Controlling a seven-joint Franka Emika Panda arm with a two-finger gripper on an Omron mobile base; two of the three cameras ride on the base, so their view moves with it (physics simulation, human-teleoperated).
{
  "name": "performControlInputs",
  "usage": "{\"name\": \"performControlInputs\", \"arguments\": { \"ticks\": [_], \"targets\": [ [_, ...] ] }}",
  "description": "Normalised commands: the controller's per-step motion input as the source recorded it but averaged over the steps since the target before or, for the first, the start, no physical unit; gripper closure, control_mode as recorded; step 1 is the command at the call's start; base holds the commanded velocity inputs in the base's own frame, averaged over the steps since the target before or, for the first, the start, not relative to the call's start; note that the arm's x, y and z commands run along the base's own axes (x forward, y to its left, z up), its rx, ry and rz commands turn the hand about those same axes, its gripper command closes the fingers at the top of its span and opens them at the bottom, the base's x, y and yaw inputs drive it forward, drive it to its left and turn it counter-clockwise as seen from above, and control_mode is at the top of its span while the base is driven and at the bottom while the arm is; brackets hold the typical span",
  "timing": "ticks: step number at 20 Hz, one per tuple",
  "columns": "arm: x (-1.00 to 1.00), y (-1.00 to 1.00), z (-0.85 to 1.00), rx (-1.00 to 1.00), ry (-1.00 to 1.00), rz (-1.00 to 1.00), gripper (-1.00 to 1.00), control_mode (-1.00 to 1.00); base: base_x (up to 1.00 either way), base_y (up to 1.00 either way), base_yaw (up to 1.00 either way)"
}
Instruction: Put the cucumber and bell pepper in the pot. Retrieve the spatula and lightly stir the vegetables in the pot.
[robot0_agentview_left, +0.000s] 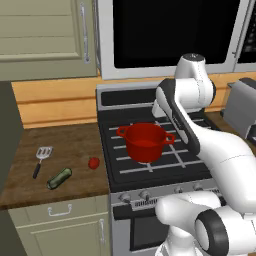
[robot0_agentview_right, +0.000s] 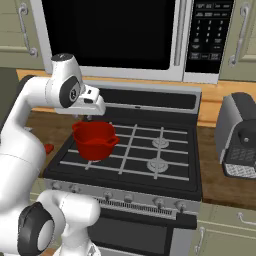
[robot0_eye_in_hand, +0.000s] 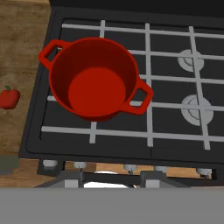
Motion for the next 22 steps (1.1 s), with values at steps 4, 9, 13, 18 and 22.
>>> {"name": "performControlInputs", "arguments": {
  "ticks": [4, 9, 13, 18, 22],
  "targets": [
    [0.00, 0.00, 0.00, 0.00, 0.00, 0.00, -1.00, 1.00, 0.00, 0.10, 0.00],
    [0.00, 0.00, 0.00, 0.00, 0.00, 0.00, -1.00, 1.00, 0.00, 0.58, 0.00],
    [0.00, 0.00, 0.00, 0.00, 0.00, 0.00, -1.00, 1.00, 0.00, 0.43, 0.00],
    [0.00, 0.00, 0.00, 0.00, 0.00, 0.00, -1.00, 1.00, 0.00, 0.48, 0.00],
    [0.00, 0.00, 0.00, 0.00, 0.00, 0.00, -1.00, 1.00, 0.01, 0.59, 0.00]
  ]
}}
